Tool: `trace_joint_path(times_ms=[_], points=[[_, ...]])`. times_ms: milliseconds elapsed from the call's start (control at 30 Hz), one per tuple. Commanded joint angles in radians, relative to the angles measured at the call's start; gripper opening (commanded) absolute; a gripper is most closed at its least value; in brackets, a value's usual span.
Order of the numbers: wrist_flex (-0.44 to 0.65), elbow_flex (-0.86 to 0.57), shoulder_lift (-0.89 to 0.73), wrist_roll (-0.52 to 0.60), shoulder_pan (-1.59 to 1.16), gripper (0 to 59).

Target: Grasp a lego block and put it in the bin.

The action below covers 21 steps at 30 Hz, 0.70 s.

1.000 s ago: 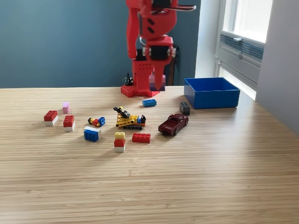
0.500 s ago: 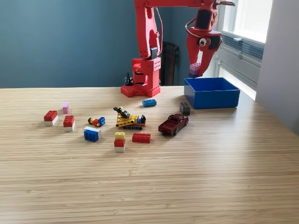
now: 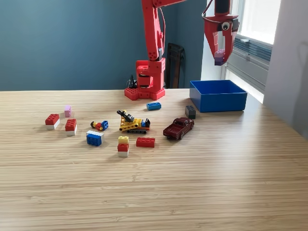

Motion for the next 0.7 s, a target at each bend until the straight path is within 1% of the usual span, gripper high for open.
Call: trace_joint_path(times_ms=[33,167,300,533,567,600,700], points=[[0.026,-0.169,-0.112,-0.005,0.008,0.1],[0.026,-0.176,-0.258,0.000,0.005,0.1],[0.023,-0.176,-0.359,0.008,0.015,0.1],[0.018,-0.202,-0.457,-0.014,0.052,0.3],[0.018,-0.206,-0.462,-0.025,0.055,1.7],[0.018,-0.206,-0.463,-0.043,0.055,4.8],[0.021,-0.207,-0.468,-0.080,0.057,19.2]])
